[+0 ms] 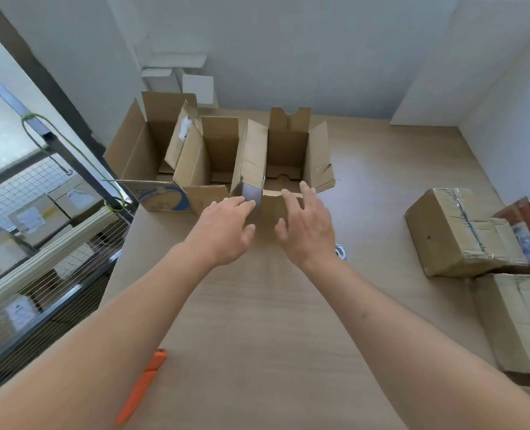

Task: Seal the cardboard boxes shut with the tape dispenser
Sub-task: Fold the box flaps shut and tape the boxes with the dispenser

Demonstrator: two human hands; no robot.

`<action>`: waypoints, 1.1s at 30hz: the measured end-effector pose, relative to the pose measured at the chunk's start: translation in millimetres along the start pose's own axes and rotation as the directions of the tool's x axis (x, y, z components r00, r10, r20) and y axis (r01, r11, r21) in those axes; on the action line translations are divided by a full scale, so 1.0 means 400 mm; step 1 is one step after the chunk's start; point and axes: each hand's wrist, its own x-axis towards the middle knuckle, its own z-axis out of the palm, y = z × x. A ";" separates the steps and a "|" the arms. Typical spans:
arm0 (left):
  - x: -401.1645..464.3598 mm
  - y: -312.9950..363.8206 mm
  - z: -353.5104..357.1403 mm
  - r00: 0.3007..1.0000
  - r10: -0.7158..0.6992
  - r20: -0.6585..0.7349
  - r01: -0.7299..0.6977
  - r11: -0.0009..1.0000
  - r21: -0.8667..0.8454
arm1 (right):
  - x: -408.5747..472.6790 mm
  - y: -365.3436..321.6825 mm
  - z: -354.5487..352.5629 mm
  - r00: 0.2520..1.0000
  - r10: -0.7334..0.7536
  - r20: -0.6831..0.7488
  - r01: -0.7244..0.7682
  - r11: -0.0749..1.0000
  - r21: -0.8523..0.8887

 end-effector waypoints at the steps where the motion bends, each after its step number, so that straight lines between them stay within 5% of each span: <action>1: 0.022 -0.005 0.009 1.000 0.007 -0.001 -0.007 1.000 -0.003 | 0.022 0.007 0.022 1.000 -0.005 -0.027 0.004 0.999 -0.037; 10: 0.098 -0.058 0.074 1.000 0.003 0.014 -0.002 0.999 -0.044 | 0.106 0.055 0.136 0.959 -0.045 -0.279 0.006 0.990 -0.138; 17: 0.035 -0.065 0.097 0.999 -0.025 0.035 0.030 0.990 -0.136 | 0.016 0.042 0.084 0.940 -0.174 -0.294 0.100 0.963 -0.251; 27: -0.175 -0.091 0.112 0.990 -0.085 0.113 0.104 0.980 -0.169 | -0.236 -0.074 0.053 0.968 -0.248 -0.031 0.248 0.969 -0.020; 33: -0.324 -0.165 0.123 0.986 -0.065 0.156 0.096 0.976 -0.195 | -0.394 -0.224 0.056 0.978 -0.097 0.184 0.032 0.944 0.329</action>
